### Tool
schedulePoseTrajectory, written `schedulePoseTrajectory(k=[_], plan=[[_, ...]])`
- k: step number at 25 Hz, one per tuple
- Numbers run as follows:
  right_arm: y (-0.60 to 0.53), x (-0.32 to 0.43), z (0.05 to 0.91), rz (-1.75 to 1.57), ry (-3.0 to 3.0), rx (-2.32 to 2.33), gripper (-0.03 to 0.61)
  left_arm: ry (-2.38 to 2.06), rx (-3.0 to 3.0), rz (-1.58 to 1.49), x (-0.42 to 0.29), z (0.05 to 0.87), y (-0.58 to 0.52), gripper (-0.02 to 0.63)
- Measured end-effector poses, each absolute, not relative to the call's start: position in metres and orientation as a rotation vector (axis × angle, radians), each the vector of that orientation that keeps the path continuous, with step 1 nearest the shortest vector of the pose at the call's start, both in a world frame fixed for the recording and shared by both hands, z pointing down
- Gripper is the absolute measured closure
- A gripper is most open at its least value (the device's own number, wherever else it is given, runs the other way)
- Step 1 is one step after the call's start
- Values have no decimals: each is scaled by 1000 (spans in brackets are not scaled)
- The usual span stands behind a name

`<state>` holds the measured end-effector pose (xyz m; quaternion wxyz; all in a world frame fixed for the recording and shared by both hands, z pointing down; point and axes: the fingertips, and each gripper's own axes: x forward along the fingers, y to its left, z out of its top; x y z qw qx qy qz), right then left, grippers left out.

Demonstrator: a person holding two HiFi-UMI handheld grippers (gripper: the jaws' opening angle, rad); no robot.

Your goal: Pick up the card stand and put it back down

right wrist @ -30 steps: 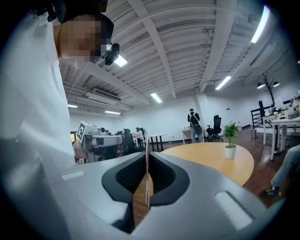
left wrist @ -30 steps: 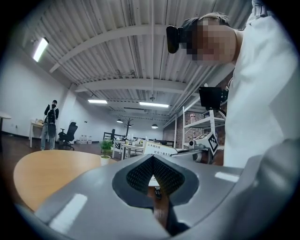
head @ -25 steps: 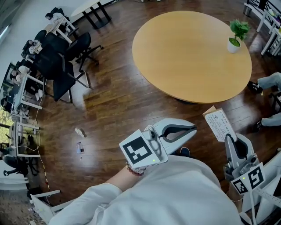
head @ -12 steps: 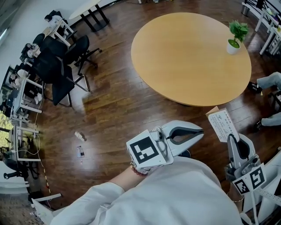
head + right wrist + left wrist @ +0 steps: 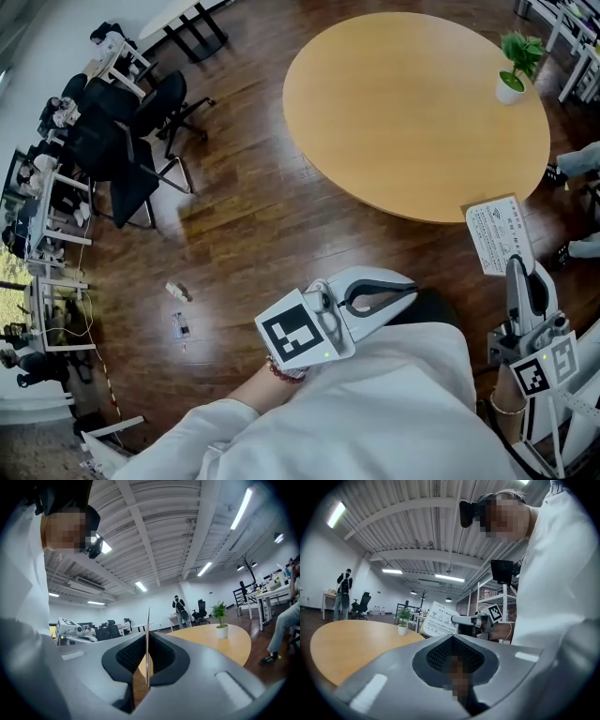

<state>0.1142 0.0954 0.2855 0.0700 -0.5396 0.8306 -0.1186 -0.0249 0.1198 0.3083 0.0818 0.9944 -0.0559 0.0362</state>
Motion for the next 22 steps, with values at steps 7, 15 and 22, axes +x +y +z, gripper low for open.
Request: schedulePoseTrajectory(k=[7,15,22], plan=[[23,124,309,-398,2577,-1656,560,-435,2779,-15,-64,320,50,618],[-111,148,397,-554,2731,-1493,560,-571,2744,-114,-53,315,-55,618],[-246,178,445,-733,2874,-1344,560,-683,2698,-123,-16,282,-147,618]])
